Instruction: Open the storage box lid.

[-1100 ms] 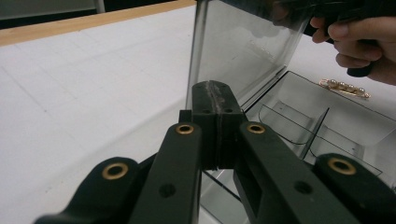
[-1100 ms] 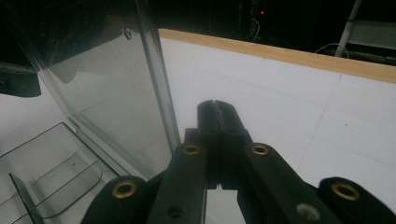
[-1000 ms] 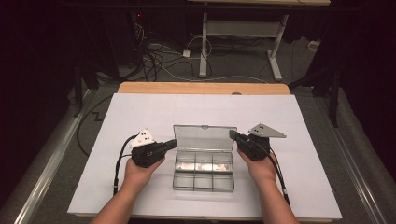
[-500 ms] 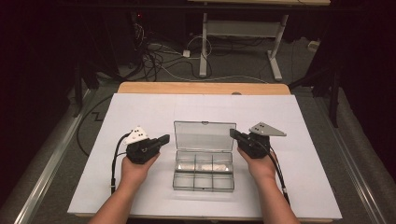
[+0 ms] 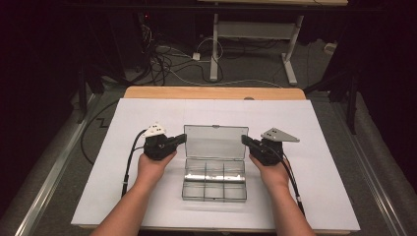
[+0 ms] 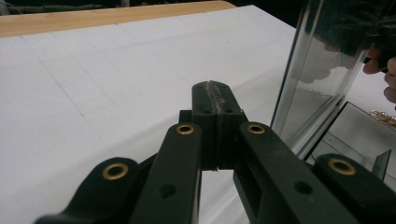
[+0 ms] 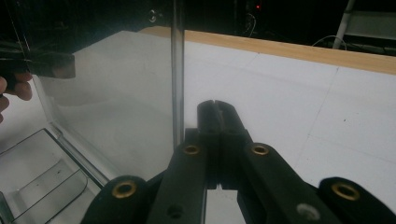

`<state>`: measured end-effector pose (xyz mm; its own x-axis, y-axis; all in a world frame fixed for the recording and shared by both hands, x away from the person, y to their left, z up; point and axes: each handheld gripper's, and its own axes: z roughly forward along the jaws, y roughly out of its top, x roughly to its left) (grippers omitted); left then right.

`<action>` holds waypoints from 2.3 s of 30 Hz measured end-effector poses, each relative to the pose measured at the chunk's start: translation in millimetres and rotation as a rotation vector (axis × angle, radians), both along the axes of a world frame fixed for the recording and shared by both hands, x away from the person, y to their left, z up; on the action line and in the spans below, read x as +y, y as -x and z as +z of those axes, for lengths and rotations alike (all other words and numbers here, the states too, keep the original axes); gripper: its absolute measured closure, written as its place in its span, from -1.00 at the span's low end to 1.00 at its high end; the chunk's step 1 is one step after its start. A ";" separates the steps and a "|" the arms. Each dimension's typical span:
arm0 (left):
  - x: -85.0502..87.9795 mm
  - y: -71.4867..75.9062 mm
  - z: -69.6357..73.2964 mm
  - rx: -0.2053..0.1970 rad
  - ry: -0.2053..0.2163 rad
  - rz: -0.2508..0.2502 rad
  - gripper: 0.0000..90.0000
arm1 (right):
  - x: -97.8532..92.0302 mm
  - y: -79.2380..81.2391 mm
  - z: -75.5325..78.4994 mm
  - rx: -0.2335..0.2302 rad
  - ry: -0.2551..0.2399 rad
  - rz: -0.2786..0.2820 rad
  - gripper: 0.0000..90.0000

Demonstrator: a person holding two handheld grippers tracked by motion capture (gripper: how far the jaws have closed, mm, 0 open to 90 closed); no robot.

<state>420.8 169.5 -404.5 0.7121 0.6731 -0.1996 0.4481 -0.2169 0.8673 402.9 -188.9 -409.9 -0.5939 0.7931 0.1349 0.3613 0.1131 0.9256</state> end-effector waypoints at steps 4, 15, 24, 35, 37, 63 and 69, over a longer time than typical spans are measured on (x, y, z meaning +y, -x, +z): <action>-2.5 -2.0 -0.5 0.001 -0.004 -0.012 0.95 | 0.4 -2.9 -1.1 0.011 0.011 -0.012 1.00; -4.5 -6.7 -7.8 0.020 -0.014 0.011 0.95 | 0.6 -11.7 -9.0 0.050 0.019 -0.033 1.00; -6.8 -13.7 -18.9 0.052 -0.046 0.042 0.95 | 4.8 -19.4 -17.6 0.113 0.061 -0.058 1.00; -6.8 -20.0 -28.3 0.105 -0.110 0.071 0.94 | 10.4 -31.0 -28.4 0.184 0.124 -0.073 1.00; -6.9 -20.2 -28.9 0.116 -0.123 0.075 0.94 | 11.3 -32.5 -31.2 0.201 0.138 -0.074 1.00; 4.4 -1.0 -16.6 0.092 -0.168 0.062 0.95 | 6.3 -5.7 -22.7 0.170 0.135 -0.033 1.00; 10.7 18.7 -19.0 0.063 -0.161 0.046 0.95 | 3.3 10.8 -25.5 0.144 0.141 -0.022 1.00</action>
<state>402.1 180.3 -423.5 0.6696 0.7312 -0.1303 0.5132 -0.3287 0.7928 392.0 -185.6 -435.4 -0.5590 0.8226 0.1039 0.4923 0.2284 0.8399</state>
